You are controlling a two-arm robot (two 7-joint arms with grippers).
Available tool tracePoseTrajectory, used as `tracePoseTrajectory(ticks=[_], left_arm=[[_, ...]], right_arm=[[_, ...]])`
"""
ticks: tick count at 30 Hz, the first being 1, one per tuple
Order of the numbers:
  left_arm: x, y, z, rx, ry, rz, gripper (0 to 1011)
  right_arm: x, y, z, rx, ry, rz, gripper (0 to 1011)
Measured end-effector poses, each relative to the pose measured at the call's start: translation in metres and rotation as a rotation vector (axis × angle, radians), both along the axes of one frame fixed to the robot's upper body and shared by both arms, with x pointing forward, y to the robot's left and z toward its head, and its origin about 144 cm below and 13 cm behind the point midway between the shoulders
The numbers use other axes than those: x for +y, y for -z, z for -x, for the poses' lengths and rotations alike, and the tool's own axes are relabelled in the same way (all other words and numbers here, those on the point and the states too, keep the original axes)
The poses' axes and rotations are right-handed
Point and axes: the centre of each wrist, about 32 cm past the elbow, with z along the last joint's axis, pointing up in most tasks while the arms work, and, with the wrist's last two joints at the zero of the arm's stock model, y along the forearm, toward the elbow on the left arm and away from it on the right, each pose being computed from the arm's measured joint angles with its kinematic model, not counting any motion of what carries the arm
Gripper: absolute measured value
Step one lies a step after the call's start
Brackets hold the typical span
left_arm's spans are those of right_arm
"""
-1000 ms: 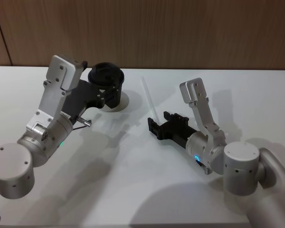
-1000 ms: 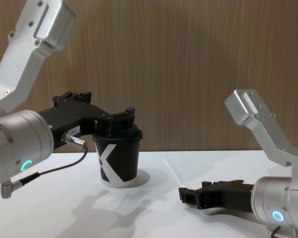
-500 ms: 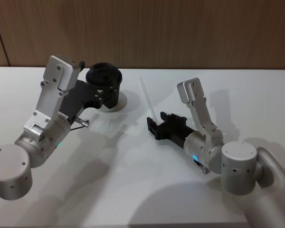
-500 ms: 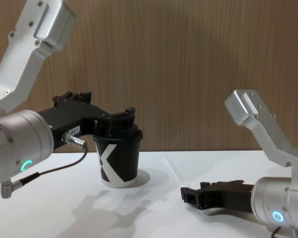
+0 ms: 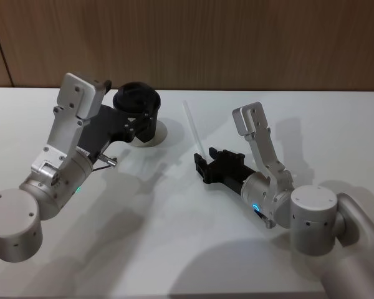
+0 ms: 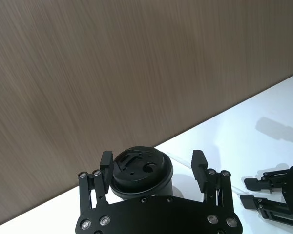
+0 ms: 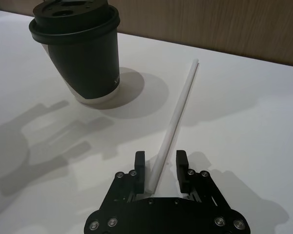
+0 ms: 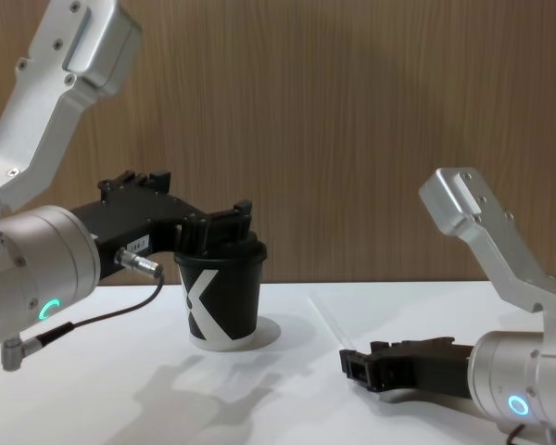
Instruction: Pick up the straw with one hand, pass it to the other hand, and insert it into the cup.
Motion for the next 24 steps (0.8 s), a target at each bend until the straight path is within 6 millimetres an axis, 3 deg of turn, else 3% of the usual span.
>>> tracePoseTrajectory(ticks=[24], left_arm=[[0.0000,0.0000,0.0000,0.000,0.000,0.000,1002]], right_arm=[[0.0000,0.0000,0.0000,0.000,0.000,0.000,229]])
